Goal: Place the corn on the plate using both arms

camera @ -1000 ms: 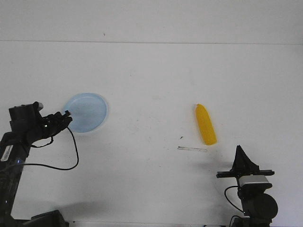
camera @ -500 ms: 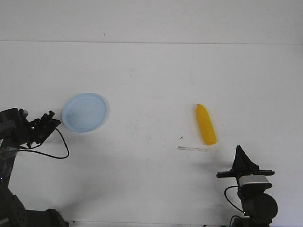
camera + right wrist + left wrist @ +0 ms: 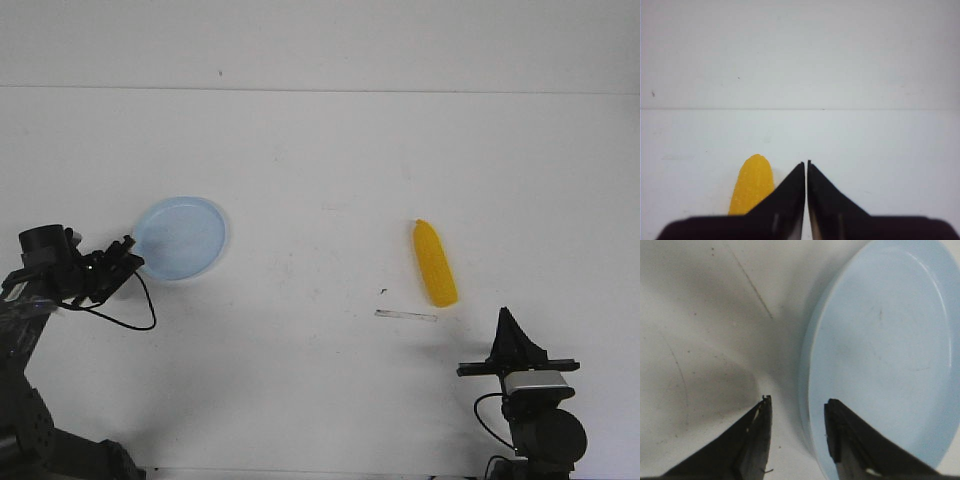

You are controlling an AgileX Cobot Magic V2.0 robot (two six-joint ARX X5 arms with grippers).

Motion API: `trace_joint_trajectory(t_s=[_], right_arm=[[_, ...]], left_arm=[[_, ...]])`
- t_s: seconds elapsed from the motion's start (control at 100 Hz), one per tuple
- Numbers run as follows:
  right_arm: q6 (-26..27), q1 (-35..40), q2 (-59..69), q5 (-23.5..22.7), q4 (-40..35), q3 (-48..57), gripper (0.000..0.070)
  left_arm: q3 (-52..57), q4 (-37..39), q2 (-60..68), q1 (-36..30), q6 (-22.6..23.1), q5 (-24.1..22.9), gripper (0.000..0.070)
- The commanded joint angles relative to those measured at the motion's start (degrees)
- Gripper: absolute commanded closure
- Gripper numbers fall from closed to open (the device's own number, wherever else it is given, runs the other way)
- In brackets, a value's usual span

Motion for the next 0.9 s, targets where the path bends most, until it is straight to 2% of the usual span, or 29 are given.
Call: trace_joint_trajectory(t_s=[0.0,0.89], right_arm=[[0.57,0.13,0.02,0.04,0.59,-0.07,0.0695],[0.57,0.13,0.02,0.04,0.59,-0.07,0.0695]], left_arm=[[0.79,0.09,0.85,0.04,0.20,-0.72,0.0484],[0.79,1.57,1.49,-2.75,0.17,-1.09,0.0495]])
